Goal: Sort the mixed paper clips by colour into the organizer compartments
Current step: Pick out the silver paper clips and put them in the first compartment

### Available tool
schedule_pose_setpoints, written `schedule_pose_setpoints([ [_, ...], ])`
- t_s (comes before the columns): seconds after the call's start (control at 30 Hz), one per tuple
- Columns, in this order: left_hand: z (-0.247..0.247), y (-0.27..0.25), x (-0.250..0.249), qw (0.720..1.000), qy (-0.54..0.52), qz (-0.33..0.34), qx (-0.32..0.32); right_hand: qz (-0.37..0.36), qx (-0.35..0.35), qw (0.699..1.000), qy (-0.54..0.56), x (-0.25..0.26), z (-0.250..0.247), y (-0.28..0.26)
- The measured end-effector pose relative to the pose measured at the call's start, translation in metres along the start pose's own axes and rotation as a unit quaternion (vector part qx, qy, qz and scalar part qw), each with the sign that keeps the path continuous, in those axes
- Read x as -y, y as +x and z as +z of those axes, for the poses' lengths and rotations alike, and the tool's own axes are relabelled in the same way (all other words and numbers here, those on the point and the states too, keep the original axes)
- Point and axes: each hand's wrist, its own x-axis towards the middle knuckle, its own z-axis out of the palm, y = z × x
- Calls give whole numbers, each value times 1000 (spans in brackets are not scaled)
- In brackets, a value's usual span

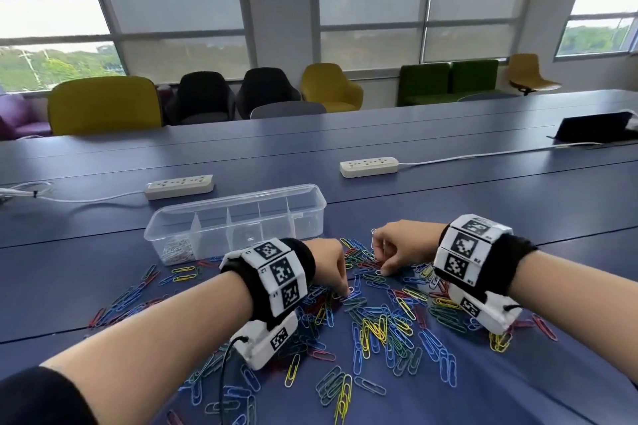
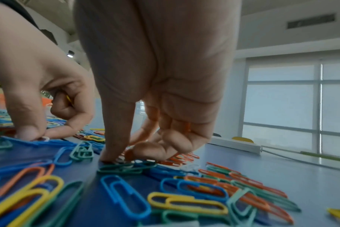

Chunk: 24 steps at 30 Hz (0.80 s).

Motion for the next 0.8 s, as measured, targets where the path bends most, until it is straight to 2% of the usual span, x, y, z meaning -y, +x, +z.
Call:
schedule_pose_setpoints([
  [0.13,-4,-3,3,998,-57,-7,-10,-7,-1,1000,20,-5,3,-4],
  [0.2,-9,-6,8,990,-137,-9,-18,-6,0,999,39,-6,0,-8],
  [0.23,-11,-9,11,977,-214,-17,-18,-5,-2,999,48,-7,-4,-9],
  [0.27,-13,-11,13,949,-314,-30,-13,-9,-9,998,55,-8,-9,-11],
  [0.3,-14,-13,16,907,-418,-41,-8,-8,-21,998,57,-10,-16,-11],
  [0.37,-15,-15,24,806,-590,-48,16,16,-50,996,78,-11,-28,-8],
  [0.47,-16,-17,36,651,-756,-22,63,104,-69,977,175,-9,-35,5],
  [0.5,-16,-18,39,607,-791,-14,69,124,-64,975,172,-7,-35,11],
  [0.53,-14,-19,42,575,-815,-9,68,141,-62,975,159,-4,-35,17],
  [0.57,-12,-20,44,553,-831,-5,65,156,-62,976,140,-2,-34,24],
  [0.63,-7,-19,47,527,-848,-4,59,161,-60,984,53,0,-29,36],
  [0.73,-2,-19,49,511,-858,-13,58,148,-37,988,-24,-2,-26,52],
  [0.8,0,-20,51,505,-861,-16,65,143,-25,989,-36,-2,-25,59],
])
